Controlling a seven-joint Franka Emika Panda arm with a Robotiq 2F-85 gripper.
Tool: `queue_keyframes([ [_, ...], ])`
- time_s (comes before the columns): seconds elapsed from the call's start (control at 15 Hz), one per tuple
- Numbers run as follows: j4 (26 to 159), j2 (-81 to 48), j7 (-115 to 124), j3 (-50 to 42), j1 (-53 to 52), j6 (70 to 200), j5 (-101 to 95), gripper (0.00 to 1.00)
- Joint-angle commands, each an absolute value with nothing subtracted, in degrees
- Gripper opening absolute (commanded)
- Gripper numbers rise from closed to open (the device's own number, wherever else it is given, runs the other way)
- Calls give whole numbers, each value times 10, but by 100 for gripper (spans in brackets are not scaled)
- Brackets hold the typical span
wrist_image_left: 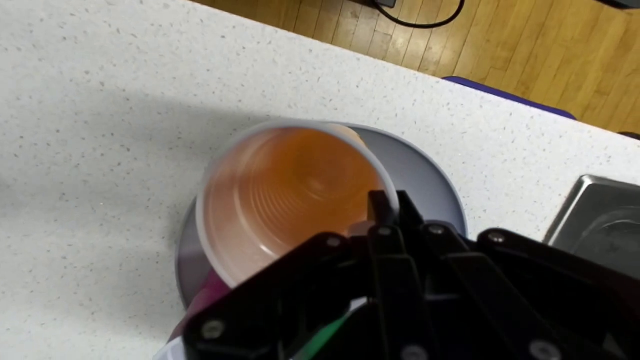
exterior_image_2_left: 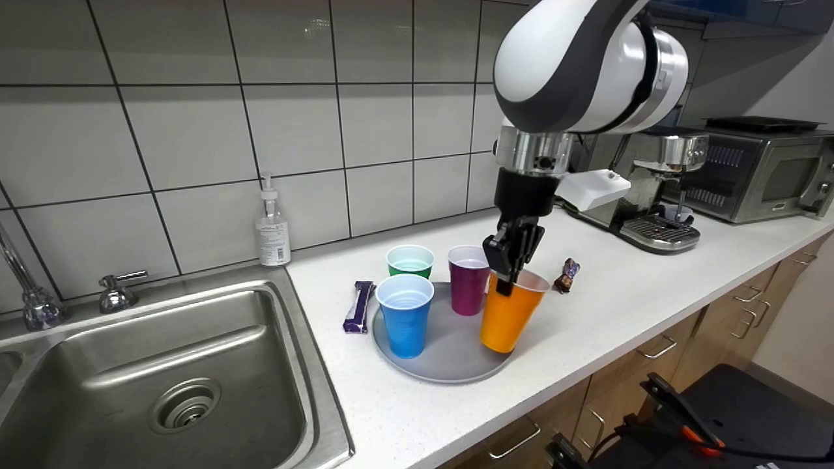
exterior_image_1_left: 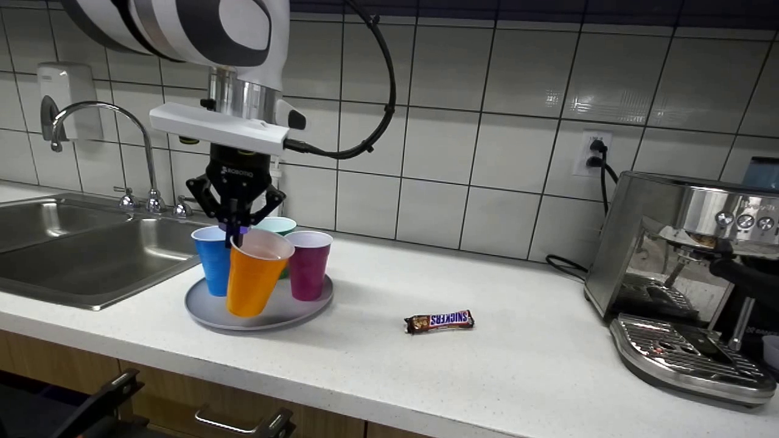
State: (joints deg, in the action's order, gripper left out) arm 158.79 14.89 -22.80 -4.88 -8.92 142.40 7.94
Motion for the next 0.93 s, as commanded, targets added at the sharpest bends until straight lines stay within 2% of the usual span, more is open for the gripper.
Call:
queue_keyframes([
  [0.0, 1588, 154, -255, -40, -93, 1427, 88, 1],
  [0.87, 1589, 130, -316, -38, -102, 1473, 84, 1],
])
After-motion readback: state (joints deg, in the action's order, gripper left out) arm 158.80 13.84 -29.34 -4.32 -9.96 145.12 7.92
